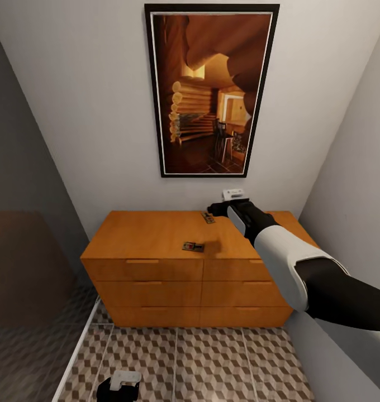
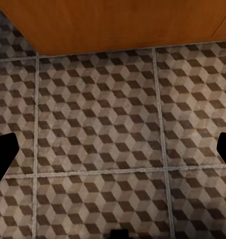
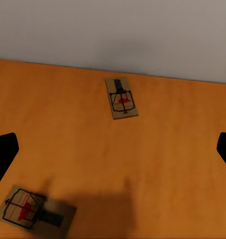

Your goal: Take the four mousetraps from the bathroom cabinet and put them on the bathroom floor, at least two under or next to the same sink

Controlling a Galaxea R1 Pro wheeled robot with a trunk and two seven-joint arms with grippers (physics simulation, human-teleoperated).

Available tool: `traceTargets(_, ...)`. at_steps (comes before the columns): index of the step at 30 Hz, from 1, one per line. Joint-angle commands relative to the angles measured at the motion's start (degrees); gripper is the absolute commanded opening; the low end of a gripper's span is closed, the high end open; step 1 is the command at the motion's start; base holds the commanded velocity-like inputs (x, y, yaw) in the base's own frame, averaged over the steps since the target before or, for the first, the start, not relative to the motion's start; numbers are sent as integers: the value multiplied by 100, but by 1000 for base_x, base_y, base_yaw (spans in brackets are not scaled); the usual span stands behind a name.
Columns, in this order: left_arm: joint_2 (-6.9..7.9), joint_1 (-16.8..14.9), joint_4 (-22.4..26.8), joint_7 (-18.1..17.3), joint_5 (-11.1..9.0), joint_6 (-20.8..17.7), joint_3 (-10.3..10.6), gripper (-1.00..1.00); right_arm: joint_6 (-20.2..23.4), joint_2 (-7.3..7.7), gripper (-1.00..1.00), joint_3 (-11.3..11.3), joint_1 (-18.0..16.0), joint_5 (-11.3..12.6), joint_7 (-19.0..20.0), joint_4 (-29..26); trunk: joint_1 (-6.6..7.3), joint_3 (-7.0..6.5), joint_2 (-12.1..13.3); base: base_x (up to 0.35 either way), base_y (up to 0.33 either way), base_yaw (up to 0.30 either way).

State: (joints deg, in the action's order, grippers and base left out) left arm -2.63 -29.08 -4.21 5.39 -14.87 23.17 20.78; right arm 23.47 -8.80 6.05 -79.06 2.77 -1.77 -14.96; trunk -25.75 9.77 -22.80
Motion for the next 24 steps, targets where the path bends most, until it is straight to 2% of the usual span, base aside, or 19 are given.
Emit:
traceTargets(1,-6,-10,-26,14,-34,38,49,100,29,5,100,44,-4,27,28,-4,-3,12,-12,0,0,0)
traceTargets(4,-6,-10,-27,14,-34,38,49,100,17,27,100,41,-4,12,365,6,-3,12,-12,0,0,0)
traceTargets(9,-2,-10,-26,14,-34,38,49,100,-78,51,100,39,-4,-20,571,17,-3,12,-12,0,0,0)
traceTargets(18,-1,-10,-26,14,-34,38,49,100,-266,164,100,40,-4,-39,612,153,-3,12,-12,0,0,0)
traceTargets(24,0,-10,-26,14,-34,38,49,100,-299,182,100,45,-4,-40,608,240,-3,12,-12,0,0,0)
